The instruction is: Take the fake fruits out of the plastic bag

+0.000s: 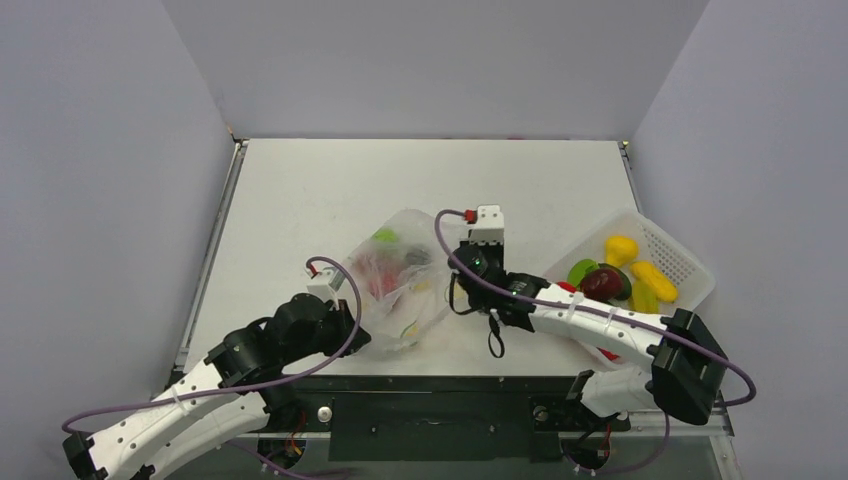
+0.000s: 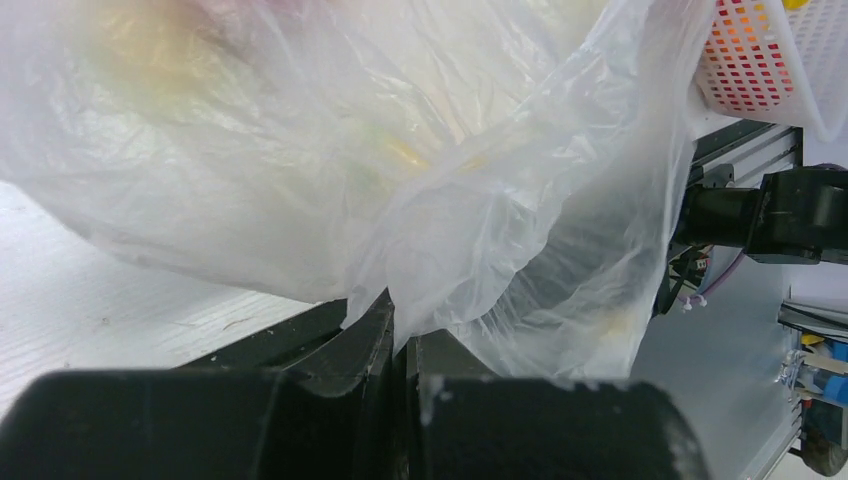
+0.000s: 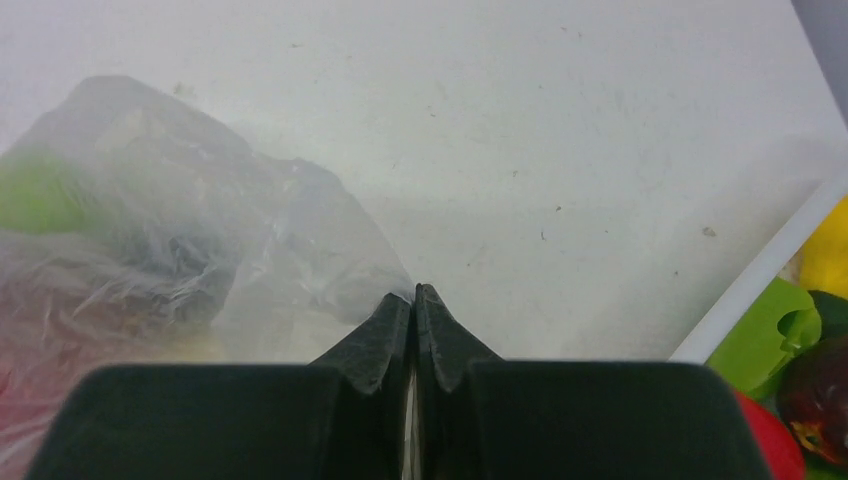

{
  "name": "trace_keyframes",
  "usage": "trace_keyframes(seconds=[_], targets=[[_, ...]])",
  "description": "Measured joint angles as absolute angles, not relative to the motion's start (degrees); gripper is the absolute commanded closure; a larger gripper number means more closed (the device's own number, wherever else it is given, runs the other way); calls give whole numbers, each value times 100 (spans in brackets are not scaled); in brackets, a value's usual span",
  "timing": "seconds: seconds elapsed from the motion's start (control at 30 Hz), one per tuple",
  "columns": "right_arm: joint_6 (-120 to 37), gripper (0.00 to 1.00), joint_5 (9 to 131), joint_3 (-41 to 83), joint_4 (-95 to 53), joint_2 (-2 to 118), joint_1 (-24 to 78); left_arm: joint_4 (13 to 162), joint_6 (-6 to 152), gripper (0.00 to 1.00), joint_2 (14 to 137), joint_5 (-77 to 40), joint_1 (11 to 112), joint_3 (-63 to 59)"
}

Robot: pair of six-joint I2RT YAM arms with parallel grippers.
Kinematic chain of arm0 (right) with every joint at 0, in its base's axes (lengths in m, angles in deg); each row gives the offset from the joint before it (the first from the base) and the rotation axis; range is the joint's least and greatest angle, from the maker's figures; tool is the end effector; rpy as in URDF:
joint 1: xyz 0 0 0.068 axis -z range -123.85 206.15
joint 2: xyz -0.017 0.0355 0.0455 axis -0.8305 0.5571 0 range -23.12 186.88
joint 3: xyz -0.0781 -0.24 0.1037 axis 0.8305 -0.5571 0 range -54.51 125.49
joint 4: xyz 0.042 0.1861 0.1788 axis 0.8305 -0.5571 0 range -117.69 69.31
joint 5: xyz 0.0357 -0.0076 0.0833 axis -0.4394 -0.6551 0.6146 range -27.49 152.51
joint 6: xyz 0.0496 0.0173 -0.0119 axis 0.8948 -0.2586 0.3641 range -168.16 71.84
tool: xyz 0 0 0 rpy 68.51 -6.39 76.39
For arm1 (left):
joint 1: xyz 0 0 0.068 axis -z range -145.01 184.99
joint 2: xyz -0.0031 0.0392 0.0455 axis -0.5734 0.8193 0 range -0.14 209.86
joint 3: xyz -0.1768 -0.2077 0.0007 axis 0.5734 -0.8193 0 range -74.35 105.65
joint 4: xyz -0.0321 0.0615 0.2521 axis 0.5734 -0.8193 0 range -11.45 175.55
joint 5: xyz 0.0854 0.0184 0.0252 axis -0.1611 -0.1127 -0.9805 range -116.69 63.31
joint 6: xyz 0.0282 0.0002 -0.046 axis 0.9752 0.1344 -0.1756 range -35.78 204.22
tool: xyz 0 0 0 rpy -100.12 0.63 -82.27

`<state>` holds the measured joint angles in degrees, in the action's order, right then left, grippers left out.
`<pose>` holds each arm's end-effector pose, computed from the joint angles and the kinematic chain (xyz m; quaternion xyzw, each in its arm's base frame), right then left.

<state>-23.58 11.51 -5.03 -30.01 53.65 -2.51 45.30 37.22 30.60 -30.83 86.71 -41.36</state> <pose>0.1705 0.2267 0.2540 -0.0514 0.8277 -0.0183 0.5586 0.0775 -0.0941 0.2506 0.0212 0.8981 -0.3112 0.3100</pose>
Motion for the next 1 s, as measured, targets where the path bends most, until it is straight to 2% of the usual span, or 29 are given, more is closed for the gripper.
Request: trace_keyframes(seconds=[0.1, 0.17, 0.2, 0.23, 0.27, 0.33, 0.47, 0.57, 0.73, 0.87, 1.0], targets=[[-2124, 100, 1752, -606, -2929, 5112, 445, 4656, 3658, 100, 3093, -2971, 8671, -4249], [-2020, 94, 2053, -691, -2938, 5070, 558, 4746, 3638, 100, 3117, -2853, 8671, -4326], [-1976, 83, 2204, -731, -2955, 5068, 549, 4820, 3638, 100, 3137, -2772, 8671, -4367], [-1936, 77, 2329, -761, -3005, 5068, 528, 4895, 3638, 100, 3154, -2698, 8671, -4407], [-1893, 64, 2427, -772, -3082, 5061, 486, 4936, 3638, 100, 3167, -2632, 8671, -4429], [-1843, 48, 2541, -777, -3222, 5011, 412, 5043, 3641, 100, 3204, -2493, 8669, -4472], [-1869, 30, 2604, -779, -3626, 4482, 90, 5260, 3643, 100, 3314, -2313, 8671, -4483], [-1897, 26, 2521, -753, -3882, 3927, -334, 5426, 3645, 100, 3517, -2215, 8671, -4496], [-1860, 26, 2412, -591, -4079, 3319, -1214, 5581, 3643, 100, 3777, -2141, 8671, -4593], [-1742, 34, 2493, -711, -3700, 3162, -1708, 5585, 3645, 100, 3709, -2143, 8671, -4610], [-1554, 42, 2724, -1404, -2671, 3348, -1778, 5616, 3634, 100, 3493, -2143, 8671, -4711]])
